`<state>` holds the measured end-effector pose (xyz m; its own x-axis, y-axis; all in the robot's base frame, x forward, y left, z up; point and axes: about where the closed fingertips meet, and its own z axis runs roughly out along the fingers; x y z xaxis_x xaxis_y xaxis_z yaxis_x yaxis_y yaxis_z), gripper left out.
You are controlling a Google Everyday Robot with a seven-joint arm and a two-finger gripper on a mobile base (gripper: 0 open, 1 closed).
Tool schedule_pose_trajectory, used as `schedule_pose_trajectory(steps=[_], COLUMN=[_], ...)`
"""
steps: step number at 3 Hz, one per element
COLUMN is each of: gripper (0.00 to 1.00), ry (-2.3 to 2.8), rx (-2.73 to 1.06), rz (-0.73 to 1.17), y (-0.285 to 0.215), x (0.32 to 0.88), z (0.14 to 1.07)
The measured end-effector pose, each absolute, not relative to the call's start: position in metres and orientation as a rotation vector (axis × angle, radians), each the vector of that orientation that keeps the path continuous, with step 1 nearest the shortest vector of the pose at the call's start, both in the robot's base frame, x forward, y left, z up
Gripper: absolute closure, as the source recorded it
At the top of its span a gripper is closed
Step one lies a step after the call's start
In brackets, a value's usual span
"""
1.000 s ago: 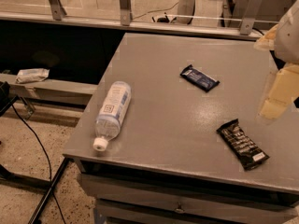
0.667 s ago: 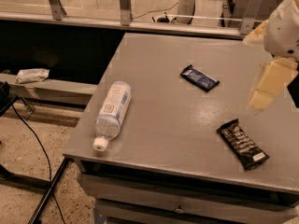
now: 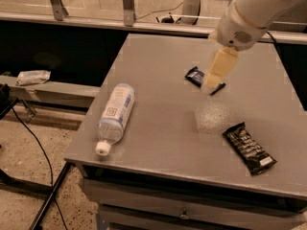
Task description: Move rxbar blueberry near blue plastic bottle
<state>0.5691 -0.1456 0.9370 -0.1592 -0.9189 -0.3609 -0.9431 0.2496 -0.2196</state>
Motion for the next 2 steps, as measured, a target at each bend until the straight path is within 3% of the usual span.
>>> schedule_pose_trajectory(steps=[2], gripper=[0.00], ry=[2.345], rx=[-1.457], rz=[-0.085], y=[-0.153], x=[0.661], z=[0.872])
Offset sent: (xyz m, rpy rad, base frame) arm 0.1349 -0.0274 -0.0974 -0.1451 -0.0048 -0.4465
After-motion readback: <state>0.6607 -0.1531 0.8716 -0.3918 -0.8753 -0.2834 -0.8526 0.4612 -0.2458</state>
